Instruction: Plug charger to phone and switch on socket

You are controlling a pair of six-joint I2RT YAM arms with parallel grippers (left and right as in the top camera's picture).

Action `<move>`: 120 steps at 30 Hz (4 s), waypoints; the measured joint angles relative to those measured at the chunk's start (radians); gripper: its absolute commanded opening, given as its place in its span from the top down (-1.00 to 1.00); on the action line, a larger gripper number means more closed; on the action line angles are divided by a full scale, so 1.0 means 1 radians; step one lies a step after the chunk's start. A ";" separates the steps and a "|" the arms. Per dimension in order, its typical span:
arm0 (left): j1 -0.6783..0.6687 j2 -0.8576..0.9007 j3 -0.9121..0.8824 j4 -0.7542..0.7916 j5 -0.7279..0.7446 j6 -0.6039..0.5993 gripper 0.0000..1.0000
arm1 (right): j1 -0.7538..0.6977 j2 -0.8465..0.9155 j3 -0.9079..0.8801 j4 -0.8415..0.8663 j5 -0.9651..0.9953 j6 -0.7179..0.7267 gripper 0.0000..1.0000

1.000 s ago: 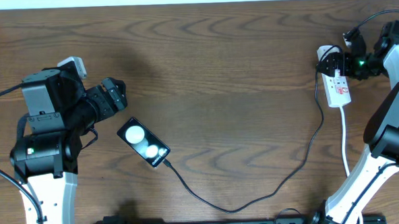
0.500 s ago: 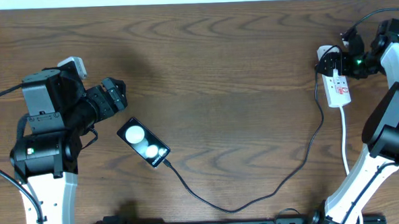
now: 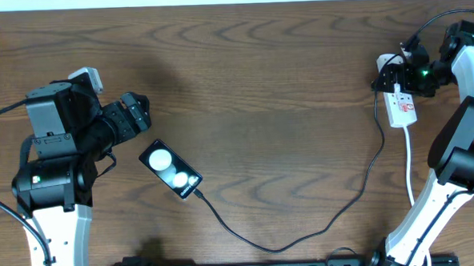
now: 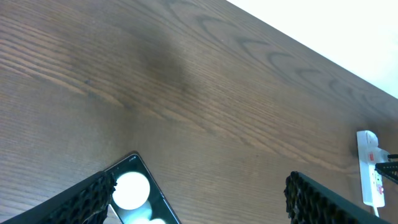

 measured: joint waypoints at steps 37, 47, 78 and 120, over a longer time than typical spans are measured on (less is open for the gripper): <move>0.000 0.000 0.000 0.000 0.000 0.000 -0.78 | 0.006 0.013 0.017 0.043 0.068 0.000 -0.98; 0.000 0.000 0.000 0.000 0.000 0.000 -0.78 | 0.002 0.013 0.012 0.060 0.044 0.000 -0.99; 0.000 0.000 0.000 0.000 0.000 0.000 -0.78 | -0.008 -0.042 -0.113 0.174 -0.003 0.032 -0.99; 0.000 0.000 0.000 0.000 0.000 0.000 -0.78 | -0.099 0.013 0.742 -0.573 0.253 0.174 -0.99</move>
